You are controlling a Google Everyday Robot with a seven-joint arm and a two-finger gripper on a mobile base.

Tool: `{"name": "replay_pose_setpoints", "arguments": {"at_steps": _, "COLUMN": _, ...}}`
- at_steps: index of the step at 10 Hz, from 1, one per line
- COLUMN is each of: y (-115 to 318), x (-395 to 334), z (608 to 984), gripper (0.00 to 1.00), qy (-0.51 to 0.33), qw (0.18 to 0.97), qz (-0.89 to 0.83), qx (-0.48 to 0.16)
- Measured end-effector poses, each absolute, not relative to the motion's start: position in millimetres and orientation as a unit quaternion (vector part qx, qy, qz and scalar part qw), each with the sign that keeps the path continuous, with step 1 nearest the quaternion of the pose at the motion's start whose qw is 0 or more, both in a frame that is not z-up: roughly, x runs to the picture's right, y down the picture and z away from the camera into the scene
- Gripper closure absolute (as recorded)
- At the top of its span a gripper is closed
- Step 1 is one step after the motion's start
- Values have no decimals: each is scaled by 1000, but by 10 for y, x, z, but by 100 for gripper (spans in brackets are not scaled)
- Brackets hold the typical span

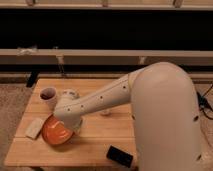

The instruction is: Drag the ceramic bowl in a circle

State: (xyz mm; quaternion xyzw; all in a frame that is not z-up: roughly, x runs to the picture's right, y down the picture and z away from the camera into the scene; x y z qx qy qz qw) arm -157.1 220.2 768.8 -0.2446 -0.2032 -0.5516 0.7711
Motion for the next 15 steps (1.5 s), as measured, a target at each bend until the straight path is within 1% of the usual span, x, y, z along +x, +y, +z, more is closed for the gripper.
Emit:
{"name": "replay_pose_setpoints", "arguments": {"at_steps": 2, "y": 2184, "x": -1369, "z": 7707, "gripper": 100, "qy": -176, "qw": 778, "qz": -544, "qx": -259}}
{"name": "replay_pose_setpoints", "arguments": {"at_steps": 7, "y": 2213, "x": -626, "z": 7312, "gripper": 100, "qy": -128, "qw": 803, "qz": -503, "qx": -293}}
{"name": "replay_pose_setpoints", "arguments": {"at_steps": 10, "y": 2399, "x": -376, "z": 7175, "gripper": 100, "qy": -121, "qw": 803, "qz": -492, "qx": -313}}
{"name": "replay_pose_setpoints", "arguments": {"at_steps": 12, "y": 2594, "x": -453, "z": 7128, "gripper": 100, "qy": -133, "qw": 797, "qz": -494, "qx": -320}}
{"name": "replay_pose_setpoints", "arguments": {"at_steps": 15, "y": 2851, "x": -809, "z": 6995, "gripper": 100, "qy": -163, "qw": 778, "qz": -517, "qx": -317}}
